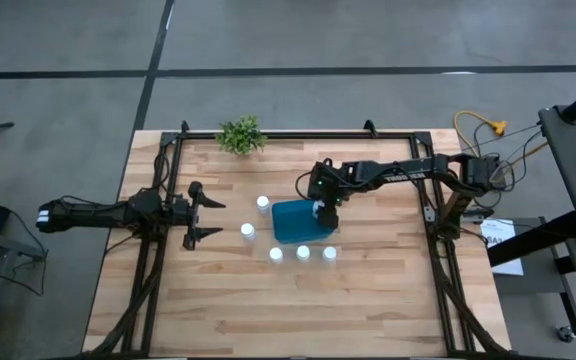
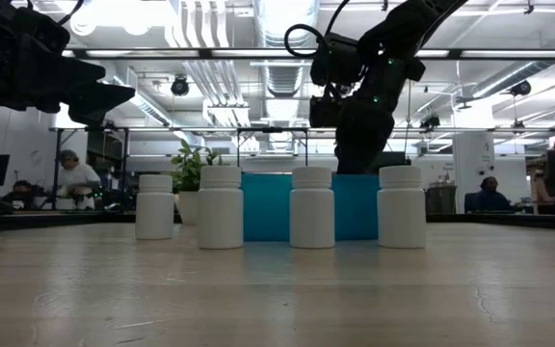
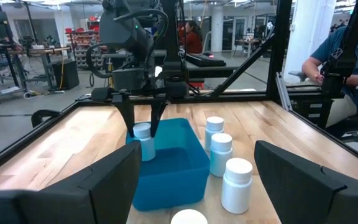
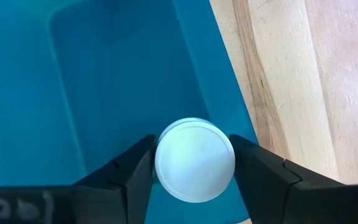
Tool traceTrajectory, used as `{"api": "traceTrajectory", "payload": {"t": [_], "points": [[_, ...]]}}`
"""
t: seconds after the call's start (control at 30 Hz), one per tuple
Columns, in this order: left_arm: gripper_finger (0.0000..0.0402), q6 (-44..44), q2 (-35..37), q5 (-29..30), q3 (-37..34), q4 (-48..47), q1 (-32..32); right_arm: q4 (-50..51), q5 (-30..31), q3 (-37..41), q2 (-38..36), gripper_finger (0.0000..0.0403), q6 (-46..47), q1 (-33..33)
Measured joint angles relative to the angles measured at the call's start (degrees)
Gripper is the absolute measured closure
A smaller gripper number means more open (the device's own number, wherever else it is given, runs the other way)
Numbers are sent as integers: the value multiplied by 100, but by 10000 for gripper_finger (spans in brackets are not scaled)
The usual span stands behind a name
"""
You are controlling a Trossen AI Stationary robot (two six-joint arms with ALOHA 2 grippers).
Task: Pick and place pill bottles into a basket
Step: Put the white medicine bottle into the blue bin
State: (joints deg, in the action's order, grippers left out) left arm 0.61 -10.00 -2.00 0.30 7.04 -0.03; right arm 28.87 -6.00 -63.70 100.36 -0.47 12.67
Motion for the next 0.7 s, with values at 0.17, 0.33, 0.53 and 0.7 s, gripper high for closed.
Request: {"api": "traceTrajectory", "payload": {"t": [0.17, 0.33, 0.53, 0.7], "points": [[107, 1, -9, 0, 0, 1, -1, -24, 20, 9, 7, 185, 23, 0], [107, 0, -9, 0, 0, 1, 0, -38, 17, 15, 7, 162, 28, 0], [107, 1, -4, 2, 0, 1, -1, -49, 15, 15, 7, 154, 37, 0], [107, 1, 0, 0, 0, -1, 2, -49, 1, 15, 4, 160, 50, 0]]}}
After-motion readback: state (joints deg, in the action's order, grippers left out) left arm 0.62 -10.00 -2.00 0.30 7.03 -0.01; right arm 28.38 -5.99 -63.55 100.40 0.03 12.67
